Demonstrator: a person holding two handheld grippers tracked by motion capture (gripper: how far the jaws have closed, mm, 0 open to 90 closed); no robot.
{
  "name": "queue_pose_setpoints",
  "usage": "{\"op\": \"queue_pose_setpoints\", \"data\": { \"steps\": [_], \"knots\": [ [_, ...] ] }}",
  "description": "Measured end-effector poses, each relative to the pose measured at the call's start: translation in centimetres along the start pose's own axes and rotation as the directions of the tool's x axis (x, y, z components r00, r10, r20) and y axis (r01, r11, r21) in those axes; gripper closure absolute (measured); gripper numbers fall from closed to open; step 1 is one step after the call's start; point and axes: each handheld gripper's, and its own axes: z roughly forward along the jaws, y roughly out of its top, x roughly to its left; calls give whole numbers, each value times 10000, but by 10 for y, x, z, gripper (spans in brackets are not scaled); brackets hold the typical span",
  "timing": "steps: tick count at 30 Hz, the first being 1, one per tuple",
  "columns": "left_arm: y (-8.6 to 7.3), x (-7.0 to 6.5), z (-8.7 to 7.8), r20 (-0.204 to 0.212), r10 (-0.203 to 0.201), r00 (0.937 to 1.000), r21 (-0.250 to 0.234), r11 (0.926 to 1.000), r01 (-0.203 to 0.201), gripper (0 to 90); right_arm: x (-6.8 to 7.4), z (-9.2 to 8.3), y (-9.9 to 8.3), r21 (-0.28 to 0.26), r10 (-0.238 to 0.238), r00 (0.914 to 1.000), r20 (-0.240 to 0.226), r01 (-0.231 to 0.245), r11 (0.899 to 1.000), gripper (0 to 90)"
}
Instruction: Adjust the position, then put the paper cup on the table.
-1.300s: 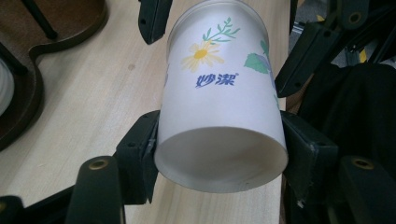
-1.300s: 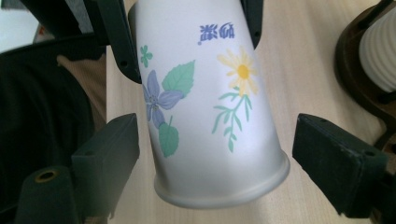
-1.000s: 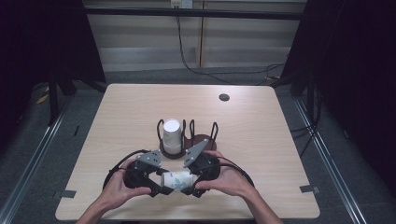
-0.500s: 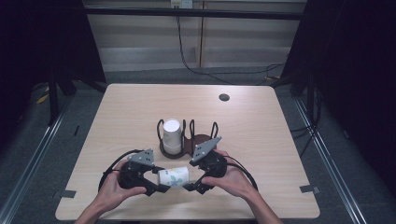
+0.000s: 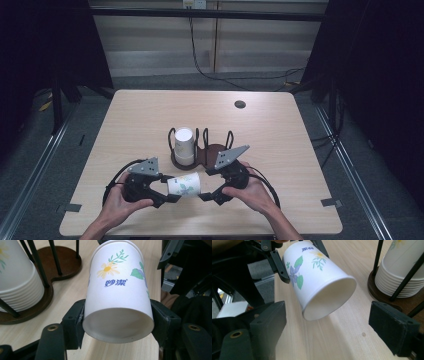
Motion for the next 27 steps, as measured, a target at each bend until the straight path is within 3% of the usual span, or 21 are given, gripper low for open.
{"op": "queue_pose_setpoints", "data": {
  "steps": [18, 27],
  "knots": [
    [0, -4, -1, -4, 200, 9998, -770, 9968, -200, 366, -2, -7, -6, -1104, 254, 9989, -395, -296, 9935, 134],
    [0, -5, -3, -46, 237, 9997, -1238, 9920, -241, 366, -2, -7, -7, -1690, 272, 9977, -626, -375, 9849, 133]
  ]
}}
